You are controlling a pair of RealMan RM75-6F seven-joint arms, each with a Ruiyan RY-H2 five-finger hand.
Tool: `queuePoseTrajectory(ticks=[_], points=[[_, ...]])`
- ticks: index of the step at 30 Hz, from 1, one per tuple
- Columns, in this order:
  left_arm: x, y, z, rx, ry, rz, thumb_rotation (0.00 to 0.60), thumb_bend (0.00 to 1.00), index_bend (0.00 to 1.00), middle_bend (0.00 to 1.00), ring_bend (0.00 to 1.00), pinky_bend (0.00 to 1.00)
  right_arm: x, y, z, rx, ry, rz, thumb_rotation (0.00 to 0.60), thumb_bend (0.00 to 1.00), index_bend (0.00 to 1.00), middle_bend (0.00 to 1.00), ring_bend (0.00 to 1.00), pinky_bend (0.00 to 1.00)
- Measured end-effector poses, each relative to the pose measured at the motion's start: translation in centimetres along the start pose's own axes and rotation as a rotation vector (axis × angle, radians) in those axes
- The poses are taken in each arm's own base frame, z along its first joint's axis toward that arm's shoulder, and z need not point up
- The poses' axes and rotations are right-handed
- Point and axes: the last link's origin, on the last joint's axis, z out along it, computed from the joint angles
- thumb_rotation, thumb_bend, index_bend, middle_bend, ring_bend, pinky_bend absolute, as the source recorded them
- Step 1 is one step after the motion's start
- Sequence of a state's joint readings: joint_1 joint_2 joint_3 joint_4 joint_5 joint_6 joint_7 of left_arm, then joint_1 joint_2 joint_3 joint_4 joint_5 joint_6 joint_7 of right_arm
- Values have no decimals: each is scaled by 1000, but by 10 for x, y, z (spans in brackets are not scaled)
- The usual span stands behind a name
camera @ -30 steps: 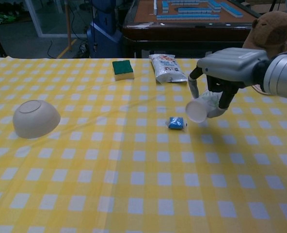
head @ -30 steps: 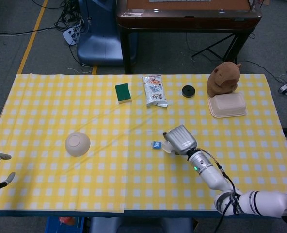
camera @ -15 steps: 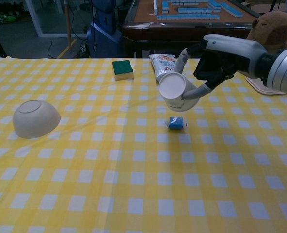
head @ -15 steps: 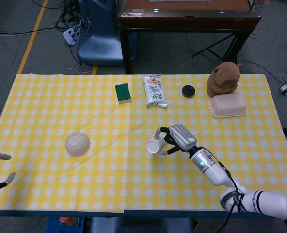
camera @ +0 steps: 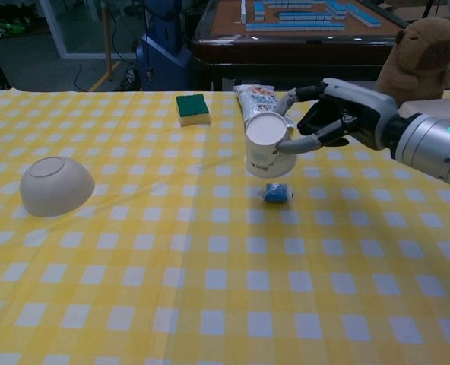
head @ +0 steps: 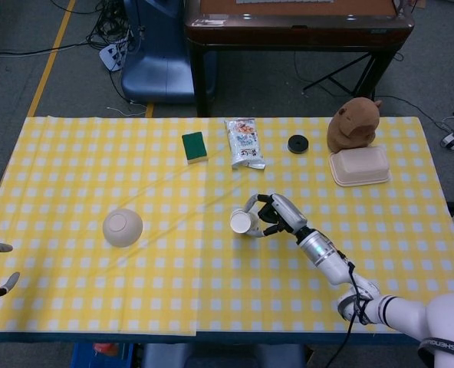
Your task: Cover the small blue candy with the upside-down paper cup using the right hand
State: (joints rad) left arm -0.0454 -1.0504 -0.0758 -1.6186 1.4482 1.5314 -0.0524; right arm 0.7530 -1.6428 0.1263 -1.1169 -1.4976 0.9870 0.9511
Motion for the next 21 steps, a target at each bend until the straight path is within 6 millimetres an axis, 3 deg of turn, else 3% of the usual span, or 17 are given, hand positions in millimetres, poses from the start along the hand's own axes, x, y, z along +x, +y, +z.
queuePoseTrajectory(ticks=[11,21], points=[[1,-1,0,-5,-13,-16,600,255,455,380,301,420,-15,20,3,-44,-42,121,600,226,523,1000,993,967],[1,1,-1,-18,-31,-22,600,255,455,380,301,420,-12,31,-4,-74,-36,134,600,214,522,1000,993,967]])
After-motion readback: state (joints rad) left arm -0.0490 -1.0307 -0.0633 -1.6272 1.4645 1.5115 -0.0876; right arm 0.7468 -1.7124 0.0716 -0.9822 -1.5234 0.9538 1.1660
